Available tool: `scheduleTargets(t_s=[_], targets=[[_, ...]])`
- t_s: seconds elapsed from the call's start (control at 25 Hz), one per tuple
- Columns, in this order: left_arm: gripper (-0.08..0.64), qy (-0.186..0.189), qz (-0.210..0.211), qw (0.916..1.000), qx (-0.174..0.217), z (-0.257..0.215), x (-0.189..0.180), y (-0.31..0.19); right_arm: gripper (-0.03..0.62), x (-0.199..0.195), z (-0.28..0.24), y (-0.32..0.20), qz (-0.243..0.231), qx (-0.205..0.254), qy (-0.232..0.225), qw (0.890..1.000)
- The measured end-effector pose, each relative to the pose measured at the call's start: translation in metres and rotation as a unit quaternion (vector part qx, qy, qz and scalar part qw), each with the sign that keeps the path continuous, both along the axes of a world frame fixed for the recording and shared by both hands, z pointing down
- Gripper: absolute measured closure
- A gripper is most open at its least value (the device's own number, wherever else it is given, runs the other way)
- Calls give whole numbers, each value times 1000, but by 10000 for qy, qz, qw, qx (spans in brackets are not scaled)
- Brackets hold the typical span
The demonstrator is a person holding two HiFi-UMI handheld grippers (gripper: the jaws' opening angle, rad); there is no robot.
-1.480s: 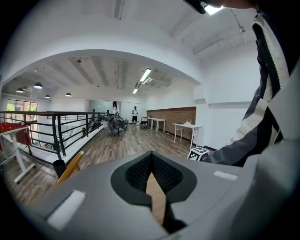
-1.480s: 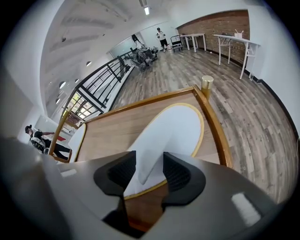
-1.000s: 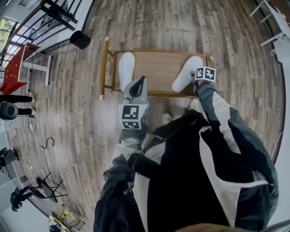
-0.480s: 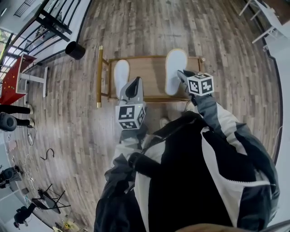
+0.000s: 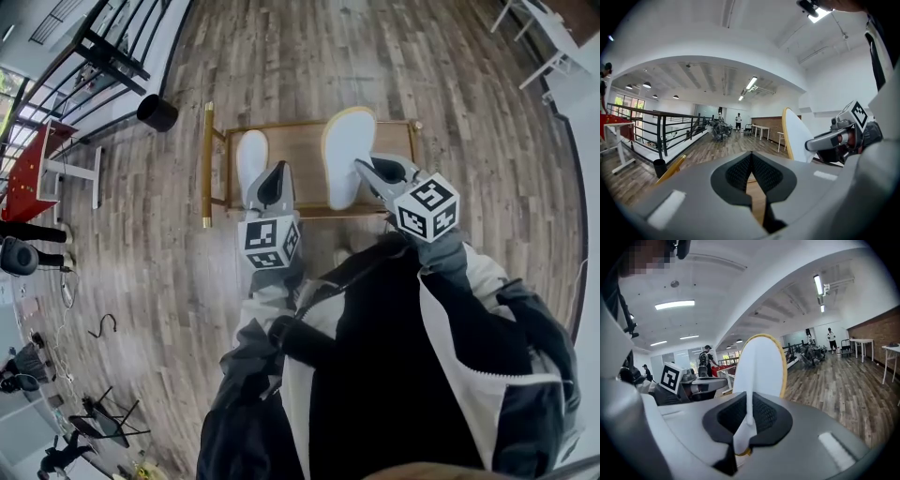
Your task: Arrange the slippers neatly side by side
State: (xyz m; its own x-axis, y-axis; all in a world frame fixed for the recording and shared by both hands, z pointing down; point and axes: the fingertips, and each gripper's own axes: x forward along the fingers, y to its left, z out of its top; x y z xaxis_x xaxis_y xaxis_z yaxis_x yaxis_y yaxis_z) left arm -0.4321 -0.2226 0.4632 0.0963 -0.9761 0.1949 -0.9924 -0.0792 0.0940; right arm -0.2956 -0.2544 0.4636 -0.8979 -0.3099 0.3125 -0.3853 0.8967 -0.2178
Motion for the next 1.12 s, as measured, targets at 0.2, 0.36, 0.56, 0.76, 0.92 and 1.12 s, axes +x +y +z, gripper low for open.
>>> scheduleTargets(t_s=[0.2, 0.36, 0.56, 0.76, 0.92, 1.12], targets=[[549, -31, -52, 10000, -14, 0, -4, 3, 565, -10, 2, 12, -175, 28, 17, 9998], [549, -32, -136, 9999, -59, 2, -8, 8, 565, -15, 3, 13, -252, 24, 26, 9997], [549, -17, -290, 9995, -118, 5, -18, 14, 565, -26, 16, 11, -330, -178, 129, 9992], [549, 8, -419, 9990, -179, 9, -28, 24, 563, -44, 32, 9, -441, -245, 342, 9981], [549, 41, -514, 9984, -243, 15, -35, 30, 563, -64, 47, 4, -488, -376, 439, 9971], [549, 65, -685, 9971, -340, 25, -53, 44, 563, -102, 82, -3, -478, -583, 668, 9949]])
